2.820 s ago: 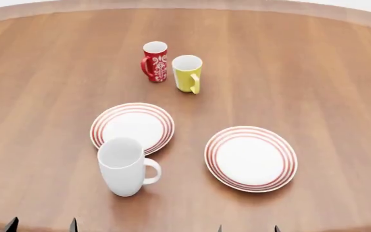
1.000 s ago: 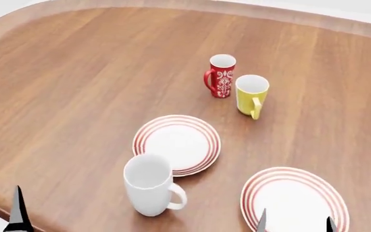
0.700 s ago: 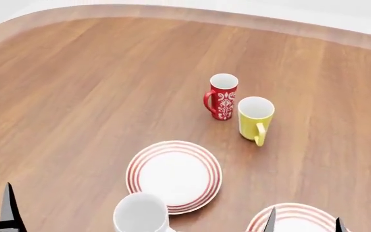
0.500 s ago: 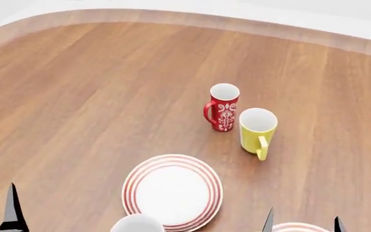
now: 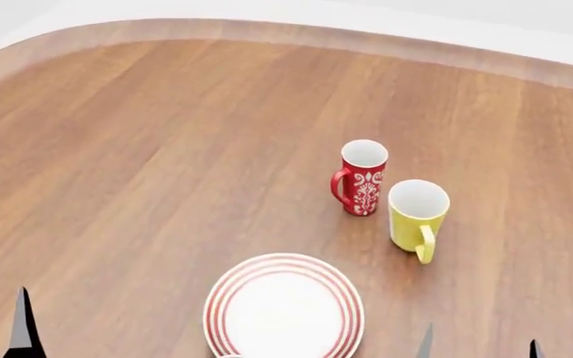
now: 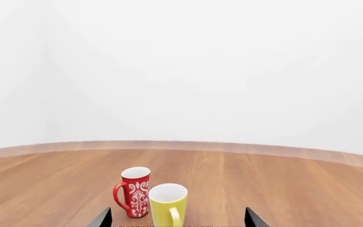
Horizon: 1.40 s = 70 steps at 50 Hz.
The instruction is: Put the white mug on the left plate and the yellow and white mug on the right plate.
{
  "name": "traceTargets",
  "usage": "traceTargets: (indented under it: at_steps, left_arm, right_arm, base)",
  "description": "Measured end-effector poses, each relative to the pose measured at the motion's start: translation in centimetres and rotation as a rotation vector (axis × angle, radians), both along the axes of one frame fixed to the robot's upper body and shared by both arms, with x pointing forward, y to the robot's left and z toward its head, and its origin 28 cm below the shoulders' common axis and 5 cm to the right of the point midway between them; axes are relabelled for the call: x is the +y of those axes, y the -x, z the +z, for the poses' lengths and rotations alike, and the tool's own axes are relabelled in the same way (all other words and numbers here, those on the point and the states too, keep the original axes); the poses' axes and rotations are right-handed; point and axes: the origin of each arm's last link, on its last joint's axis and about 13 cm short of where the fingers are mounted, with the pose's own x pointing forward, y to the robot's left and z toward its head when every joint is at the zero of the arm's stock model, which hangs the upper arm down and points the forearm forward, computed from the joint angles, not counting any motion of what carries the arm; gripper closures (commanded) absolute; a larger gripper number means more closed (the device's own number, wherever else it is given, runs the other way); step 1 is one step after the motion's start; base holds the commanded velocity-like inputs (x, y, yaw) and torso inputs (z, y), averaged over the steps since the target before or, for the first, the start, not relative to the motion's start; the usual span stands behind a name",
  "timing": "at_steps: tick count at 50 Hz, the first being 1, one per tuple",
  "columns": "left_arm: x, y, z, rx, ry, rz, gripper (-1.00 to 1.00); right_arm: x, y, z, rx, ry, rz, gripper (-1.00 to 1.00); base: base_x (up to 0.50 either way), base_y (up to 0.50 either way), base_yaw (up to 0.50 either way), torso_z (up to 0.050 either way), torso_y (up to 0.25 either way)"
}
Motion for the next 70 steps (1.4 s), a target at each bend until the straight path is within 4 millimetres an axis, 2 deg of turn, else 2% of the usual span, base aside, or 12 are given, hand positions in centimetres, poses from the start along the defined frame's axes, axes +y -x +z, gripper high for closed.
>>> traceTargets:
  at_steps: [4,25,35,47,61,70]
  left_arm:
    - [0.0,0.1,0.0,0.001,-0.001,0.000,-1.00]
    - [0.5,0.5,0.5,-0.015,0.013,0.024,-1.00]
    - [1.1,1.4,2.2,-0.070,0.043,0.061,-1.00]
    - [1.4,2.6,4.0,-0.148,0.088,0.098,-1.00]
    - [1.3,3.2,4.4,-0.176,0.120,0.103,-1.00]
    - [1.5,3.4,4.5,-0.180,0.154,0.097,-1.00]
  right_arm:
    - [-0.1,0.1,0.0,0.004,-0.013,-0.003,-1.00]
    - [-0.5,0.7,0.1,0.031,0.008,0.022,-1.00]
    - [-2.0,1.8,1.3,0.139,0.107,0.105,-1.00]
    - [-3.2,2.2,3.0,0.288,0.249,0.262,-1.00]
    - [-4.1,4.1,4.5,0.411,0.391,0.424,-1.00]
    - [-4.0,5.2,5.2,0.445,0.437,0.519,-1.00]
  base:
    - [0.47,0.16,0.00,0.000,0.000]
    - [0.00,0.00,0.00,0.000,0.000]
    - [0.00,0.00,0.00,0.000,0.000]
    - [0.00,0.00,0.00,0.000,0.000]
    - [0.00,0.00,0.00,0.000,0.000]
    - [0.00,0.00,0.00,0.000,0.000]
